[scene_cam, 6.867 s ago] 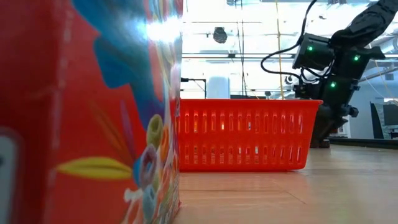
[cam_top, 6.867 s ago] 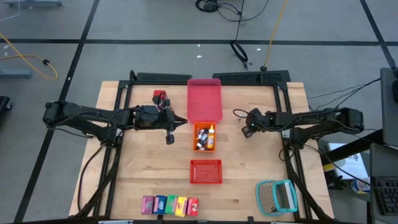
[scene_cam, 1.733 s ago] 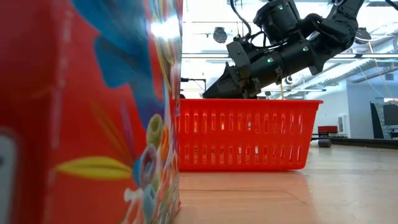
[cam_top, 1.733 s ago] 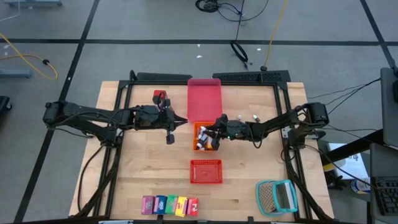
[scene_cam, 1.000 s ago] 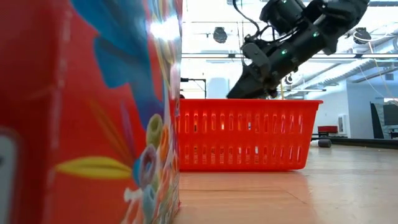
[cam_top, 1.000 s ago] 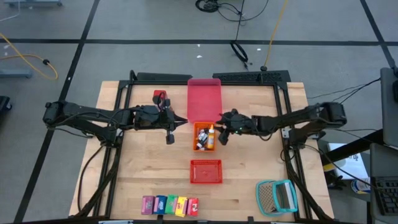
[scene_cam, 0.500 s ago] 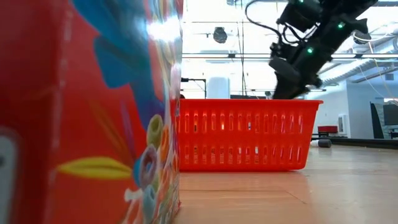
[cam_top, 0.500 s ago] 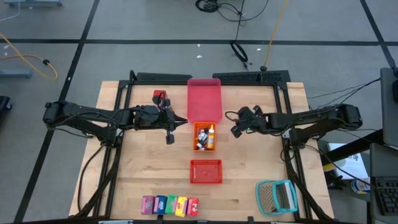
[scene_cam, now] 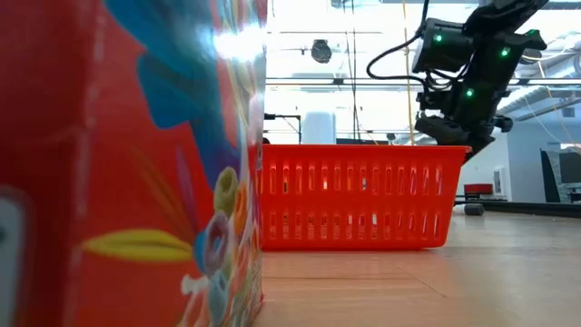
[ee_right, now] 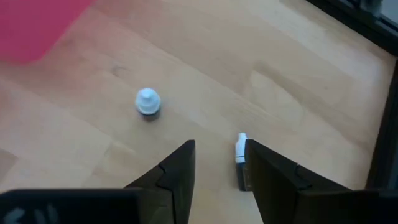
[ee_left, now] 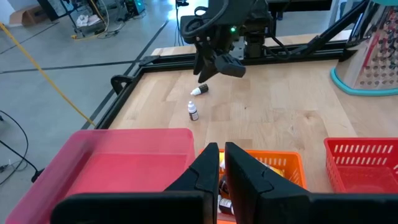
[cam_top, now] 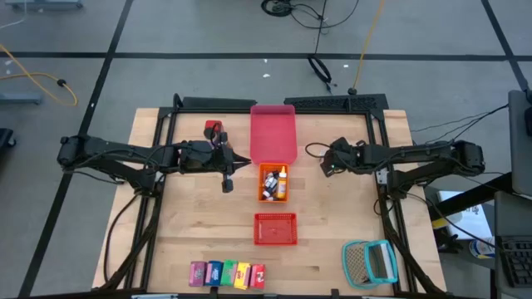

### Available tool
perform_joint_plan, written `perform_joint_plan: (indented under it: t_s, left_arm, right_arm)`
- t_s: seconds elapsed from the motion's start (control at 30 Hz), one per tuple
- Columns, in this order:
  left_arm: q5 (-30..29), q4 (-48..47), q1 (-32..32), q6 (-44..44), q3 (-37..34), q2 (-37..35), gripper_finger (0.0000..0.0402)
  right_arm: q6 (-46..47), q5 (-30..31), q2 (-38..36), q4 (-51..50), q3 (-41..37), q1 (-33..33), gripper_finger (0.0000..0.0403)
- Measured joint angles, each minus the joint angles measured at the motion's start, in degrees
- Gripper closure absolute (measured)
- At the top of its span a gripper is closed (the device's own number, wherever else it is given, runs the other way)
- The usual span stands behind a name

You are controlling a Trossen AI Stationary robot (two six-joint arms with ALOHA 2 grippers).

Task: Pick & Place Kitchen Items
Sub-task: Put the right small brown food coloring bottle into the orange basket

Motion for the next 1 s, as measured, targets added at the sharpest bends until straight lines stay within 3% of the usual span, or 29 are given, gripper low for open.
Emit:
perform_joint_plan:
  t_s: [0.47,0.7,1.0]
  left_arm:
    - [0.00,-0.02,0.01,0.00,-0.02,0.00,0.0371]
    - [0.00,-0.02,0.02,0.15,-0.01,0.00,0.0371]
    - [0.00,-0.02,0.02,0.20,-0.01,0.00,0.0371]
  right_arm:
    - [-1.07,-5.81,0.00,-0.28,-5.90,-8.93,0.0265]
    - [-5.58,-11.11,0.00,8.01,-9.45,-12.51,0.0262]
    - [-6.82,-12.05,-0.12,14.17,-14.30,-15.87,0.0261]
